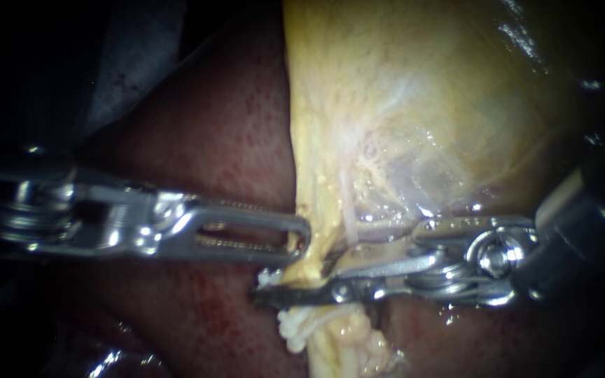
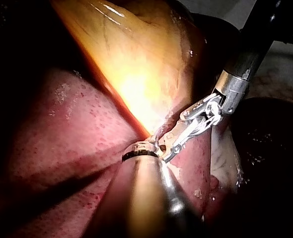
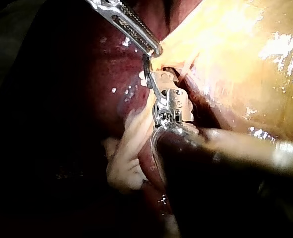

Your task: Going back third clip left tube

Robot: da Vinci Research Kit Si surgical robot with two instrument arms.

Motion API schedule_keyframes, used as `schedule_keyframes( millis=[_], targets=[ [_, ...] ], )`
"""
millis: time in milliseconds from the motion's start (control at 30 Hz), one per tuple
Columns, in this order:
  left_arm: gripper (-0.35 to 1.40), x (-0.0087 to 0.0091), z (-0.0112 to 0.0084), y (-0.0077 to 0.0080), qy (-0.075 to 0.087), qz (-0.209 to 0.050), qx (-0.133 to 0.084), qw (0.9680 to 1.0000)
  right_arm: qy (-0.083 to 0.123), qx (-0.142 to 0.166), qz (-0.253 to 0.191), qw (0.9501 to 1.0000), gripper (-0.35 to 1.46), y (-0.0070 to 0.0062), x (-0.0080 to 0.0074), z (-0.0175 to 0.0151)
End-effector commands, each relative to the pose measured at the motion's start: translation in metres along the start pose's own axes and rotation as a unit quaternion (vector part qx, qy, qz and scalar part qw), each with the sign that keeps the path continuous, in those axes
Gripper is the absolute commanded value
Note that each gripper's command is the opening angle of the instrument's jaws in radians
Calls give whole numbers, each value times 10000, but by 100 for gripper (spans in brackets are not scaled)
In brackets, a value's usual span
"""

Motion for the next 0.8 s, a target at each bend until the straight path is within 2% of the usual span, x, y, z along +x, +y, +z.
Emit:
schedule_keyframes(
  millis=[33, 667, 800],
  targets=[
    [-35, 0, 0, 0, -1, 0, 1, 10000, 3, -4, -24, 10000, -35, 0, 0, 0],
    [-35, -1, -1, -1, 1, -2, 4, 10000, 25, -22, -85, 10000, -35, 0, 0, 0],
    [-35, -1, -1, -1, 1, -2, 4, 10000, 56, -54, -295, 9995, 2, 0, -1, 1]
  ],
)
